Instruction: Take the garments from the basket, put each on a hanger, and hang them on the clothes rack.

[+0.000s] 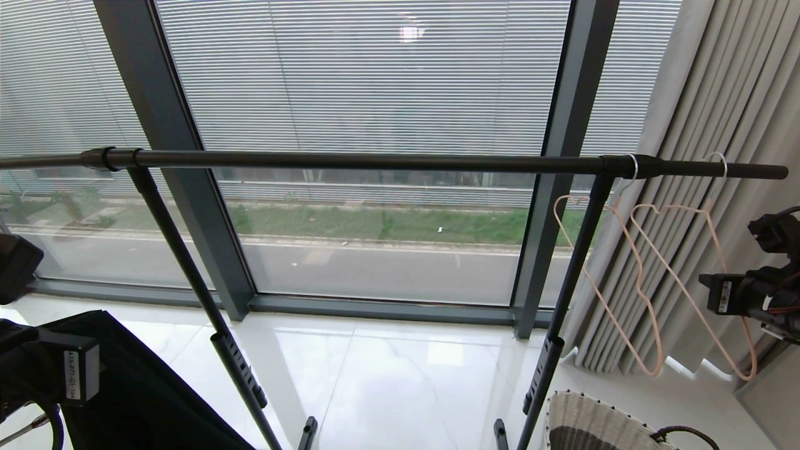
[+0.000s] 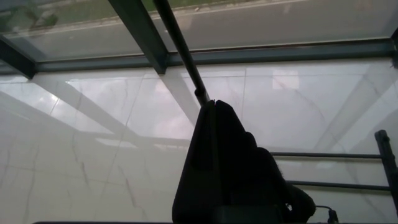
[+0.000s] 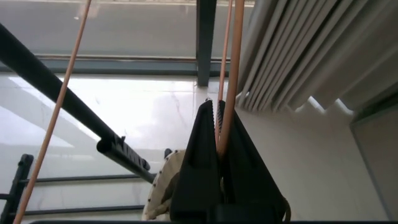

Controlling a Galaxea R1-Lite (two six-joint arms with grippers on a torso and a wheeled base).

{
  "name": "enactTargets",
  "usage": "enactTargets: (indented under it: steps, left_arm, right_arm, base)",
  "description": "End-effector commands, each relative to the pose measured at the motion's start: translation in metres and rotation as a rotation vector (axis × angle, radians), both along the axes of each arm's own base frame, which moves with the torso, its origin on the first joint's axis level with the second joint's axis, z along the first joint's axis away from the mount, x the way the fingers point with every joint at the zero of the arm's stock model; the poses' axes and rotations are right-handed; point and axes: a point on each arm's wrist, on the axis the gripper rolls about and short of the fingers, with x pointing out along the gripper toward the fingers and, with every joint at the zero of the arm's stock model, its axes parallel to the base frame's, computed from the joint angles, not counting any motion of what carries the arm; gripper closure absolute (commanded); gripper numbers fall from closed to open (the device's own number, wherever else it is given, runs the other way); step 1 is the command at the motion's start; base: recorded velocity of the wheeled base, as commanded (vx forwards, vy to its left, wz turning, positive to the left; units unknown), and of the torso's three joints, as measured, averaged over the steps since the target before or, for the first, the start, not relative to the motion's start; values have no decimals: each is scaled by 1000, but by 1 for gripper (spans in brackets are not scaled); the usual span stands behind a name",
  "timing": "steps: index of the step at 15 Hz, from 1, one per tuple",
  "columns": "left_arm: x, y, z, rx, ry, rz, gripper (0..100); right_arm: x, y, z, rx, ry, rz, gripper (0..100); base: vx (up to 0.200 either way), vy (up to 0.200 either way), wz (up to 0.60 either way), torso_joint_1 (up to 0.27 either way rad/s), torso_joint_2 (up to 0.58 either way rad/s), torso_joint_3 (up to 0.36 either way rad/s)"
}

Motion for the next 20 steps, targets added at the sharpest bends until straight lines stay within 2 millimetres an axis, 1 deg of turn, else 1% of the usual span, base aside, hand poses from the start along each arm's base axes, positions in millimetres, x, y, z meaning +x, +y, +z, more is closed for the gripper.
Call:
enactTargets:
  steps: [1, 4, 7, 10, 12, 13, 14, 17, 20]
  left_arm:
    - [-2, 0, 2, -2, -11, 0, 100]
    - [-2, 0, 2, -2, -16, 0, 100]
    - [-2, 0, 2, -1, -15, 0, 100]
    - [-3, 0, 3, 3, -19, -2, 100]
    - [-7, 1, 4, 38, -29, -16, 100]
    - [-8, 1, 4, 43, -30, -18, 100]
    - [-10, 1, 2, 53, -27, -21, 100]
    - [-11, 1, 2, 53, -27, -21, 100]
    - [-10, 1, 1, 54, -25, -21, 100]
  right_arm:
    - [-11, 2, 7, 0, -29, 16, 100]
    - [-24, 4, 19, -1, -80, 29, 100]
    - [-32, 5, 26, 0, -126, 41, 100]
    - [-54, 9, 25, 4, -137, 70, 100]
    - [-72, 11, 23, 5, -146, 70, 100]
    - [-74, 11, 22, 5, -146, 70, 100]
    - [-85, 12, 20, 6, -151, 77, 100]
    - [-101, 15, 18, 3, -170, 90, 100]
    - [-110, 18, 18, 3, -182, 107, 100]
  base:
    - [0, 0, 0, 0, 0, 0]
    - [0, 0, 0, 0, 0, 0]
    - [0, 0, 0, 0, 0, 0]
    - [0, 0, 0, 0, 0, 0]
    - [0, 0, 0, 0, 0, 0]
    - [-200, 0, 0, 2, 2, 2]
    - [-200, 0, 0, -2, 2, 7]
    - [-200, 0, 0, 6, -1, 2]
    - [-200, 0, 0, -2, 1, 10]
